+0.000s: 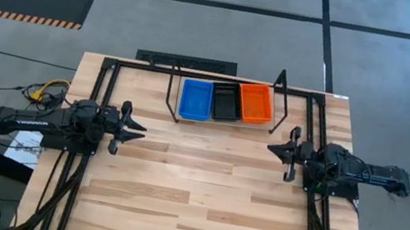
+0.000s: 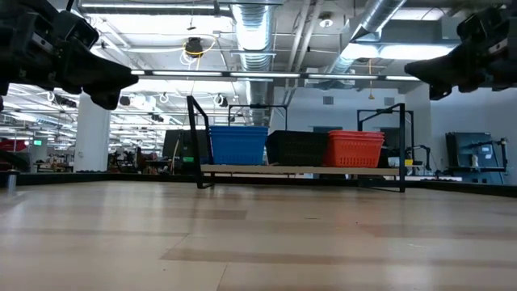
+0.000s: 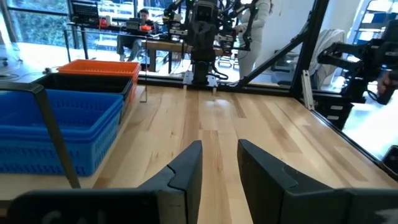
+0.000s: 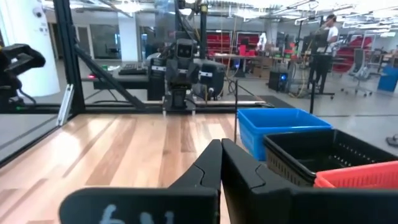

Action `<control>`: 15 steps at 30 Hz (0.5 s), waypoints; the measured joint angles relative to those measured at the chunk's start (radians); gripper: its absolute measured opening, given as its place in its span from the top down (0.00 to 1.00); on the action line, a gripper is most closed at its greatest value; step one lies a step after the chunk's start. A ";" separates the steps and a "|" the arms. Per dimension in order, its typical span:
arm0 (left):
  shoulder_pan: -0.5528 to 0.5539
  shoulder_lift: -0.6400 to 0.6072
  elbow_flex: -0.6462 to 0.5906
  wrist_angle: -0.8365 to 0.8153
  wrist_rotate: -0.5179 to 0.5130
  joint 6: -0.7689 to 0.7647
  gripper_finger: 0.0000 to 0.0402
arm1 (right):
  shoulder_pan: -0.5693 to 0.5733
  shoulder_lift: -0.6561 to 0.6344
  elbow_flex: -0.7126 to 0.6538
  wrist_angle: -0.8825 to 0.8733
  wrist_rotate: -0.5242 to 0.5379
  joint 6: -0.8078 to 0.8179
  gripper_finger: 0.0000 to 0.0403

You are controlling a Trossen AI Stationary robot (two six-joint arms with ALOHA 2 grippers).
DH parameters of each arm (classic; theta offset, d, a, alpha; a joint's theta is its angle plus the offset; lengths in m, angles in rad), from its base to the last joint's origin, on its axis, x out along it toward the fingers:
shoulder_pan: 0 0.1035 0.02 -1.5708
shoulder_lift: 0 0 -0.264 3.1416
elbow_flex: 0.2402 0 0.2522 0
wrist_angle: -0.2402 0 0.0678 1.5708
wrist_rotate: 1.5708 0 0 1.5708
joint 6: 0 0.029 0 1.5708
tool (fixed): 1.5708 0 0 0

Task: Stack baskets on shelf by color
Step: Return to Home Position

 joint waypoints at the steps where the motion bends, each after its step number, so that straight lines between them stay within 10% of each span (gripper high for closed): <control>1: 0.000 0.000 0.000 0.000 -0.006 0.001 0.78 | 0.001 0.000 0.000 -0.010 -0.001 0.000 0.93; 15: 0.001 0.000 0.000 -0.003 -0.091 -0.029 0.78 | 0.017 0.000 0.000 -0.037 -0.008 0.059 0.93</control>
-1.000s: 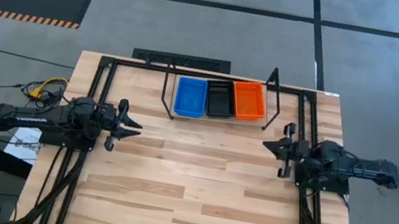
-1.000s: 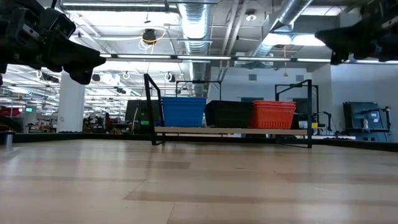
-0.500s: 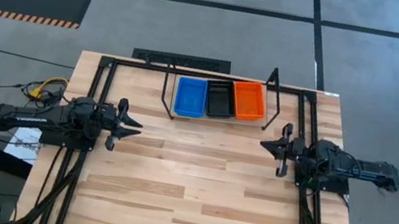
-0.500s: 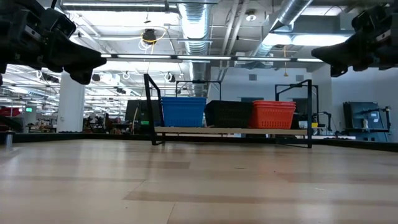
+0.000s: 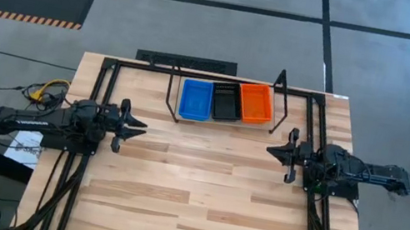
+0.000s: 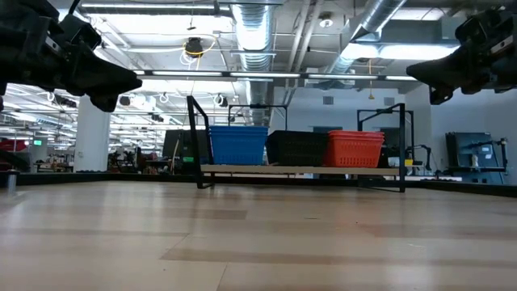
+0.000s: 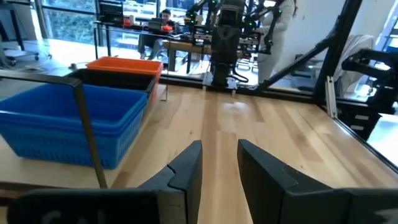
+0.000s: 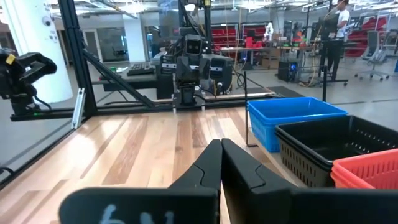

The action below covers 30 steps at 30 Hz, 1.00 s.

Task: Stack baskets on shelf by color
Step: Return to Home Position

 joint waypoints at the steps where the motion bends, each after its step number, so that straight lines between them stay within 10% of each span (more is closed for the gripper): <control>1: 0.000 0.000 0.000 -0.001 0.003 0.000 0.78 | 0.000 0.000 0.000 0.000 0.000 0.012 0.93; 30: -0.001 0.000 0.000 -0.016 -0.022 -0.168 0.78 | -0.001 0.002 0.000 -0.010 -0.003 0.017 0.92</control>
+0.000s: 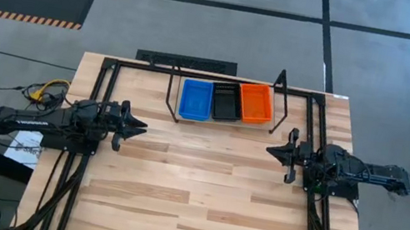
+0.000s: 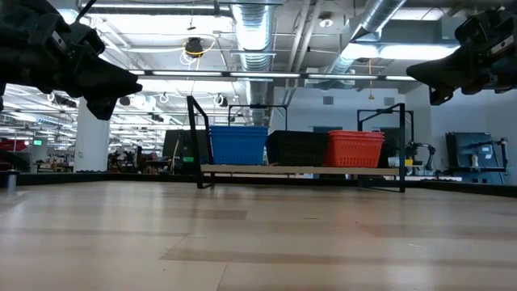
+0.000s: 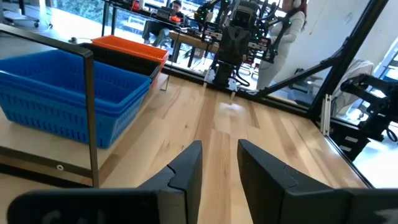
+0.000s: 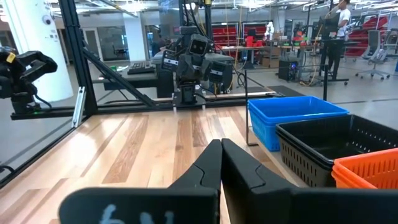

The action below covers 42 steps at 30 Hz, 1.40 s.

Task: Stack baskets on shelf by color
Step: Return to Home Position

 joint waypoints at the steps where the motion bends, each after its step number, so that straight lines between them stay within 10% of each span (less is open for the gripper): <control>1: 0.000 0.000 0.000 0.000 0.000 0.000 0.78 | 0.000 0.000 0.000 0.000 0.000 0.000 0.92; 22: 0.000 0.000 0.000 0.000 -0.004 -0.117 0.78 | 0.000 0.000 0.000 0.005 0.001 0.000 0.92; 42: 0.001 0.000 0.000 -0.008 -0.035 0.343 0.86 | -0.001 0.000 0.000 0.005 0.002 0.000 0.99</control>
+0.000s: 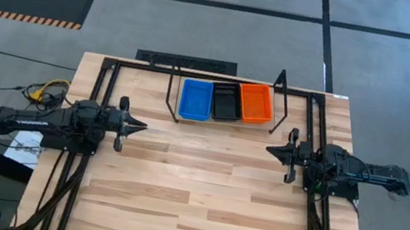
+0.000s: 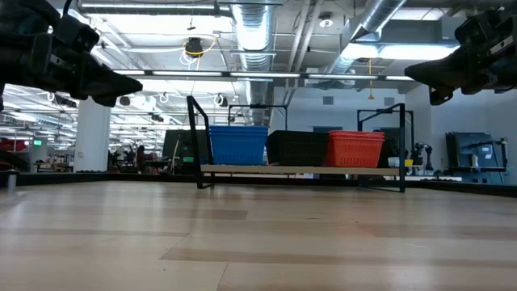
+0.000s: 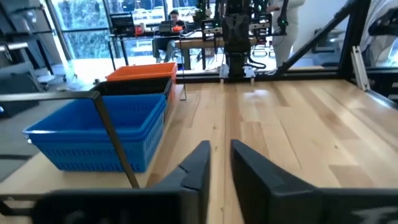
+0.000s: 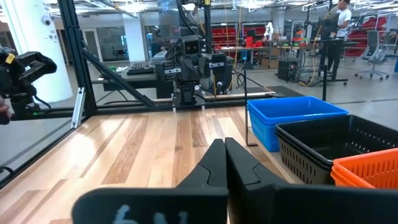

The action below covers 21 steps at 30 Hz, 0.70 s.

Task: Stack baskets on shelf by color
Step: Return to Home Position

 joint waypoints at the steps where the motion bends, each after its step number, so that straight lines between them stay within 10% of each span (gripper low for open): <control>1: 0.000 0.000 0.000 0.000 0.000 0.013 0.91 | 0.000 0.000 0.000 0.000 0.000 0.000 0.99; 21: 0.000 0.000 0.001 -0.015 -0.077 0.001 1.00 | -0.002 0.000 0.001 -0.010 0.031 -0.027 0.90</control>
